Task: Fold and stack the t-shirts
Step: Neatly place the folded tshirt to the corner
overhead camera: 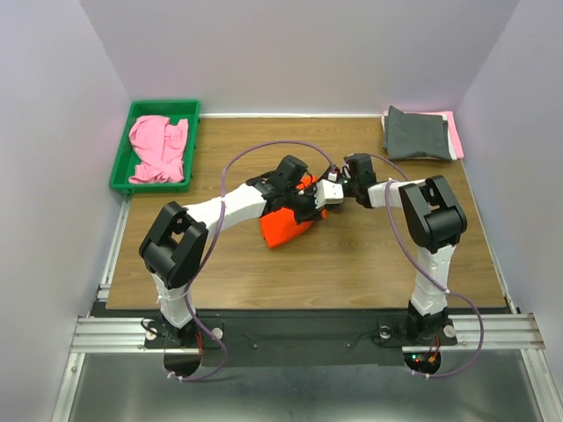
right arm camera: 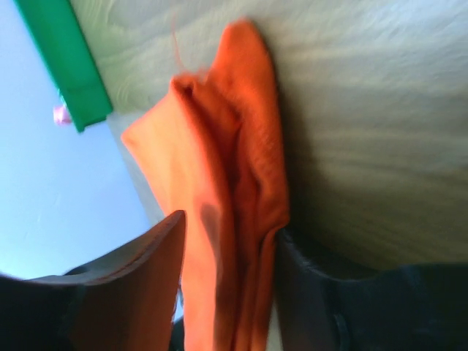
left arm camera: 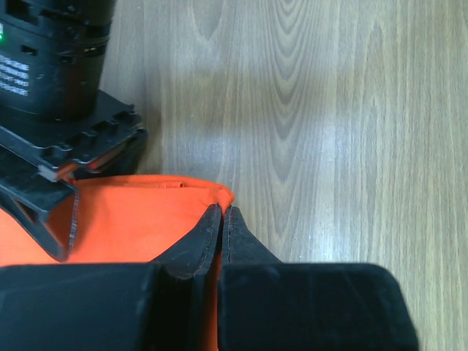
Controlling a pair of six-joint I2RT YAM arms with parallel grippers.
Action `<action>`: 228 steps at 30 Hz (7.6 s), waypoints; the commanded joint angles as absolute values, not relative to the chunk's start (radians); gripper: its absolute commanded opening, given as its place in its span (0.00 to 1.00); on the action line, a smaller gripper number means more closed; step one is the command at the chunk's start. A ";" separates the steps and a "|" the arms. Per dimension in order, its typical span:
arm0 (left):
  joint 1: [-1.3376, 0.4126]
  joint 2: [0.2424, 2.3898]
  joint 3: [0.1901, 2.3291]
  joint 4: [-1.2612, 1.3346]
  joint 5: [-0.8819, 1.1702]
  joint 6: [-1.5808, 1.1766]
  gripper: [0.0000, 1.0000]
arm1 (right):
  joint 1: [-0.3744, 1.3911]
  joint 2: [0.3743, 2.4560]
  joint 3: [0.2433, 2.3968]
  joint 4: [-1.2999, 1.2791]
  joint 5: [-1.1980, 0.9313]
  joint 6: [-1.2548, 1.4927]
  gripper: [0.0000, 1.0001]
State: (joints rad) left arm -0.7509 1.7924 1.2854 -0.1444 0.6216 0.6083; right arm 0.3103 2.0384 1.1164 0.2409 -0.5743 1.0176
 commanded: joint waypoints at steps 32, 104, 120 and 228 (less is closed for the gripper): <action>-0.457 1.733 1.474 -0.333 0.607 0.331 0.73 | 0.161 2.120 1.787 -0.261 -0.279 -0.055 0.00; -0.413 1.715 1.373 -0.271 0.678 0.402 0.87 | 0.006 2.174 2.349 -0.456 -0.098 -0.252 0.00; -0.413 1.727 1.379 -0.282 0.703 0.388 0.87 | -0.066 2.223 2.368 -0.459 -0.114 -0.308 0.01; -0.252 1.402 1.120 -0.292 0.425 0.276 0.88 | -0.284 1.470 1.164 -0.623 -0.531 -0.184 1.00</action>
